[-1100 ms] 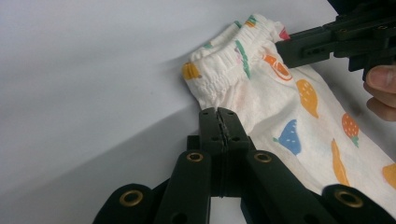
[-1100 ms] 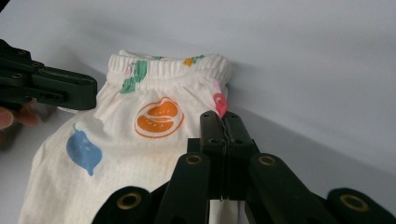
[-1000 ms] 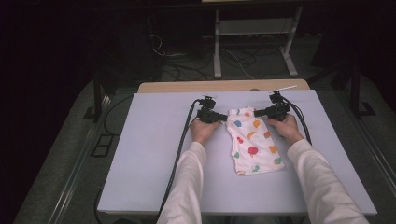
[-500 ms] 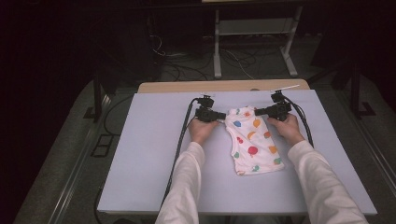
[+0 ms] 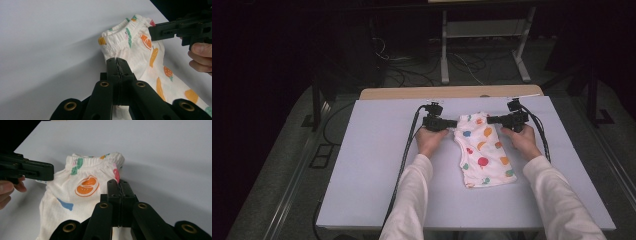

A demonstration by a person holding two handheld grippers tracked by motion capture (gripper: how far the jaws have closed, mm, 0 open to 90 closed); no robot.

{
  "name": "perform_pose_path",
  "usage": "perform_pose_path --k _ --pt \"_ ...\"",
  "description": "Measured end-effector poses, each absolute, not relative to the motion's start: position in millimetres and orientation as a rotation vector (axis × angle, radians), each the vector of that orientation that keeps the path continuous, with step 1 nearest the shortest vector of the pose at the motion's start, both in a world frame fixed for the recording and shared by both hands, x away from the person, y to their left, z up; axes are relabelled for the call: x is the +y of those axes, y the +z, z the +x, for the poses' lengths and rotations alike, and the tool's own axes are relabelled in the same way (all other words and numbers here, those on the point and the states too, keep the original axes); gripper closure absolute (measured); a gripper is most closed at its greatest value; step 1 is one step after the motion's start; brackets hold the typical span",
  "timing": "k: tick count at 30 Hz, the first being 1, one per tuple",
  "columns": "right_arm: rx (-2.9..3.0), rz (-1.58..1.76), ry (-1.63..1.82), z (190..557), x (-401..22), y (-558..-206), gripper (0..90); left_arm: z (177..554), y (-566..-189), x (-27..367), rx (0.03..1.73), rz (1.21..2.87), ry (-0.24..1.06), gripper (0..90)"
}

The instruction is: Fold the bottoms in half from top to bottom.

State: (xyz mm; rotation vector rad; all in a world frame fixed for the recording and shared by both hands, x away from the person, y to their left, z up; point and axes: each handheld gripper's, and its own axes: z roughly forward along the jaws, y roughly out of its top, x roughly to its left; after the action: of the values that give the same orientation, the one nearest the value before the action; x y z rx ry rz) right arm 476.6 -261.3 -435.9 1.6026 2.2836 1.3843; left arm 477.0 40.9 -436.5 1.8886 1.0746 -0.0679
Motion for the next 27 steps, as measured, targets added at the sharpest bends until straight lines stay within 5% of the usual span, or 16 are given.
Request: perform_pose_path --k 27 --pt "2.216 1.547 1.496 448.4 -271.6 -426.2 87.6 457.1 -424.0 29.7 1.031 1.889 -0.060 88.5"
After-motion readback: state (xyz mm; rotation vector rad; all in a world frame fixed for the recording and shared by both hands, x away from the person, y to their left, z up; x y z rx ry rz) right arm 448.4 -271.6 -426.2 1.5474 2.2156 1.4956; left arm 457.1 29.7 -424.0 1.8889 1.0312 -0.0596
